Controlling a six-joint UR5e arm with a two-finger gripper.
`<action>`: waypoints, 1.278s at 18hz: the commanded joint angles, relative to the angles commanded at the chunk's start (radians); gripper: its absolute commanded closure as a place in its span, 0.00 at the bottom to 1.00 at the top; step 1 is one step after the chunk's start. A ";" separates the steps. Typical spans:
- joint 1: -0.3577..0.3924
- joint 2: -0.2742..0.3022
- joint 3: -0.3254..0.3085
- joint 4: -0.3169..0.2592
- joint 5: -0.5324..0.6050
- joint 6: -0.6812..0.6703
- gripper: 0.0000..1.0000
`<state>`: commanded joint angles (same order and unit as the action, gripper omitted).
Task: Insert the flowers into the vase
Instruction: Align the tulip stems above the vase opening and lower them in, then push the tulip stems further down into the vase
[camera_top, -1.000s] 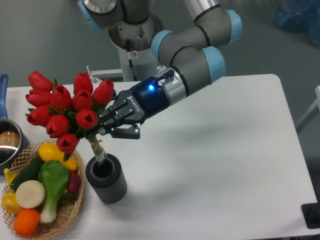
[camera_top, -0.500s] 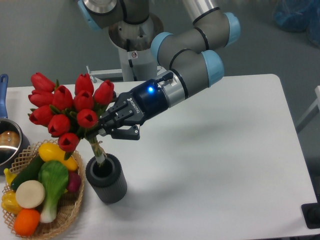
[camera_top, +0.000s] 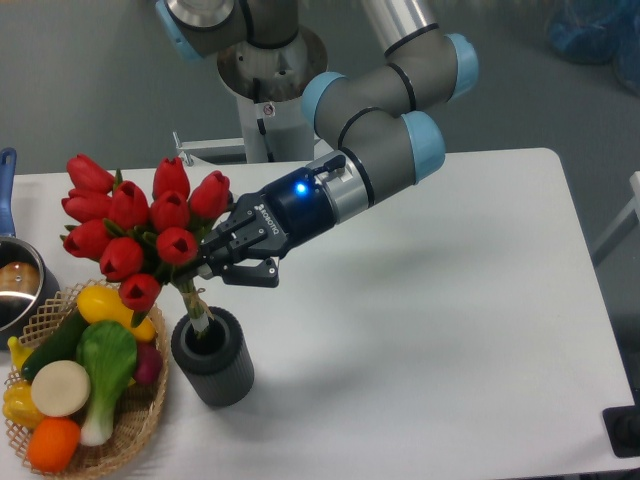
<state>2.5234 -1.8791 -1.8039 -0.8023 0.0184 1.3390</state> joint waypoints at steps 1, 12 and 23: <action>-0.002 -0.003 -0.006 0.000 0.000 0.017 0.82; -0.005 -0.031 -0.028 0.000 -0.005 0.043 0.82; -0.011 -0.058 -0.035 -0.002 0.002 0.051 0.81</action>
<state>2.5127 -1.9374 -1.8392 -0.8038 0.0199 1.3898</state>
